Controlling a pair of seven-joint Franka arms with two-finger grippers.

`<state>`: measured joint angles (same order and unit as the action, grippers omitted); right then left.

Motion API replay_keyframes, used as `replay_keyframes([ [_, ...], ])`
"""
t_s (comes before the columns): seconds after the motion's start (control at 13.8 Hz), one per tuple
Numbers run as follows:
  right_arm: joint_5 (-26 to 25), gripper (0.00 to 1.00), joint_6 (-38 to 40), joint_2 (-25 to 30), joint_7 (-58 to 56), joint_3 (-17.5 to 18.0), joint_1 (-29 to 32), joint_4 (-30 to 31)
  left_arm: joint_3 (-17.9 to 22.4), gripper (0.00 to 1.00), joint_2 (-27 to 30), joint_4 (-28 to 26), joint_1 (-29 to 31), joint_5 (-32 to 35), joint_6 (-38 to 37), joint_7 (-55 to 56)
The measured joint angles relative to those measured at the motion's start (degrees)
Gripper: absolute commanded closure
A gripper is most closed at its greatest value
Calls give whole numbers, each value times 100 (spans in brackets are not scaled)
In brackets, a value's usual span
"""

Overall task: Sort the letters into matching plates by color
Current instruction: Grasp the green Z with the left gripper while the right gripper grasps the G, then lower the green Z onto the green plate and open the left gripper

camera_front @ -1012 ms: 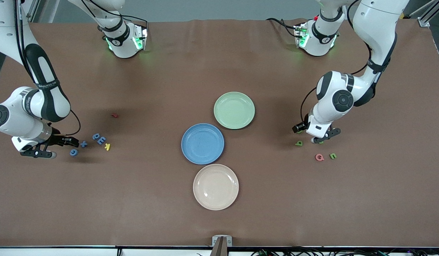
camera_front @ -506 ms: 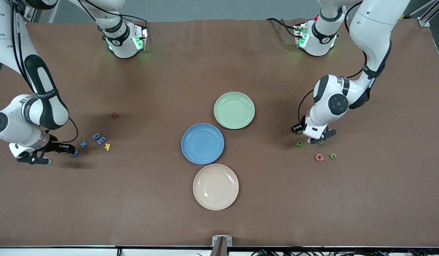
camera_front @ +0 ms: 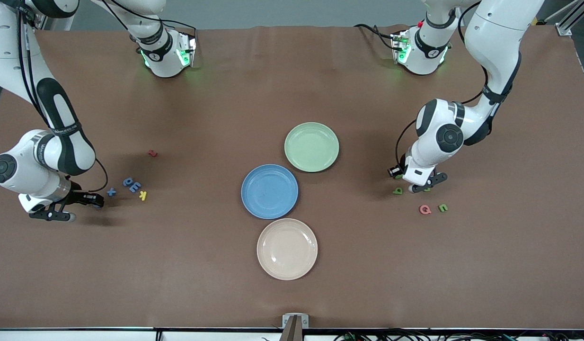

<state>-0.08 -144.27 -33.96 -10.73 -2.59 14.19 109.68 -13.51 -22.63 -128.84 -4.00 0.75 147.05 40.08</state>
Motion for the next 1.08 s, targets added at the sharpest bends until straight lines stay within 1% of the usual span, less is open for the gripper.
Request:
replay_keyframes([
  [0.22, 0, 50, 0, -51, 0, 11, -1, -1, -38, 100, 321, 156, -368, 0, -588, 535],
  [0.43, 0, 62, -1, -81, 0, 15, -2, -7, -303, 100, 562, 417, -829, 0, -1107, 1449],
  [0.58, 1, 74, 0, -81, 0, 21, -2, -18, -450, 100, 567, 562, -1225, 0, -1162, 2090],
  [0.72, 2, 85, 1, -85, 0, 28, -5, -34, -464, 100, 492, 690, -1654, 0, -1171, 2584],
  [0.8, 2, 87, 1, -85, 0, 32, -6, -35, -465, 100, 407, 779, -1841, 0, -1171, 2818],
  [0.94, 2, 87, 5, -85, -1, 63, -19, -77, -465, 98, 172, 1012, -2121, 0, -1170, 3205],
  [1.01, 2, 87, 51, -76, -2, 91, -32, -144, -464, 88, 44, 1118, -2237, 0, -1170, 3348],
  [1.08, 1, 87, 218, -41, -2, 125, -57, -253, -464, 53, -86, 1221, -2348, 0, -1170, 3507],
])
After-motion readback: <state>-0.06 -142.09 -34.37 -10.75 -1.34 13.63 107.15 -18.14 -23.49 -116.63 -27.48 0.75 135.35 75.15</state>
